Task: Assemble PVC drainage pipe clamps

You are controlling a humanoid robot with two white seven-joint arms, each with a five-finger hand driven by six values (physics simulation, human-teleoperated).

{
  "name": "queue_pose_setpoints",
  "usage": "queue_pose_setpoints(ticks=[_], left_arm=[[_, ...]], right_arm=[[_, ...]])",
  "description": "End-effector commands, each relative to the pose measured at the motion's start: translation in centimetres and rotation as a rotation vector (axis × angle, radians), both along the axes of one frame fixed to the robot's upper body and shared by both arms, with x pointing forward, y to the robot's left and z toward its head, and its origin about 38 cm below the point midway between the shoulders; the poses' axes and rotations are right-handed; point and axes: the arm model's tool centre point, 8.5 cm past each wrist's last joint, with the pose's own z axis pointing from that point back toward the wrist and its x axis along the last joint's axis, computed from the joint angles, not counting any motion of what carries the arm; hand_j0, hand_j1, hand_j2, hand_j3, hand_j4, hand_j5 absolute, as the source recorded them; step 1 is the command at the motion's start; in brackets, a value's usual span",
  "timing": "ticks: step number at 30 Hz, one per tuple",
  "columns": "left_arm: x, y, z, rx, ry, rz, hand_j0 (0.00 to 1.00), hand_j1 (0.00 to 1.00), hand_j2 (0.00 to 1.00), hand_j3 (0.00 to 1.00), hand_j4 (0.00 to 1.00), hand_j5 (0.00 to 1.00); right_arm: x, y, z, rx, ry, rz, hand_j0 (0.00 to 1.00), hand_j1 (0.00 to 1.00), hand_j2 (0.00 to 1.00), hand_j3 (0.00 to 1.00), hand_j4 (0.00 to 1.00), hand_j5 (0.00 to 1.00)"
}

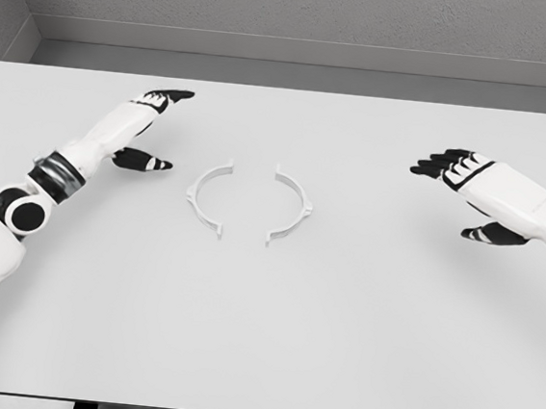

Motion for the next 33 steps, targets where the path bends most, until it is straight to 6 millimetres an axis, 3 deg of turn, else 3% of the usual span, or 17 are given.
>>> queue_pose_setpoints(ticks=[1, 3, 10, 33], left_arm=[[-0.1, -0.7, 1.7, -0.010, -0.047, -0.032, 1.00, 1.00, 1.00, 1.00, 1.00, 1.00], [-0.7, 0.1, 1.8, 0.012, -0.051, -0.036, 1.00, 1.00, 1.00, 1.00, 1.00, 1.00], [-1.7, -0.2, 1.5, 0.021, -0.052, -0.059, 1.00, 1.00, 1.00, 1.00, 1.00, 1.00], [-2.3, -1.1, 0.0, 0.026, -0.020, -0.077, 1.00, 1.00, 1.00, 1.00, 1.00, 1.00]], right_arm=[[0.0, 0.1, 0.1, 0.010, -0.001, -0.001, 1.00, 1.00, 1.00, 1.00, 1.00, 1.00], [0.0, 0.0, 0.1, 0.011, -0.001, -0.003, 1.00, 1.00, 1.00, 1.00, 1.00, 1.00], [0.0, -0.1, -0.1, 0.011, 0.003, -0.007, 1.00, 1.00, 1.00, 1.00, 1.00, 1.00], [0.0, -0.1, -0.1, 0.013, 0.003, -0.007, 1.00, 1.00, 1.00, 1.00, 1.00, 1.00]])
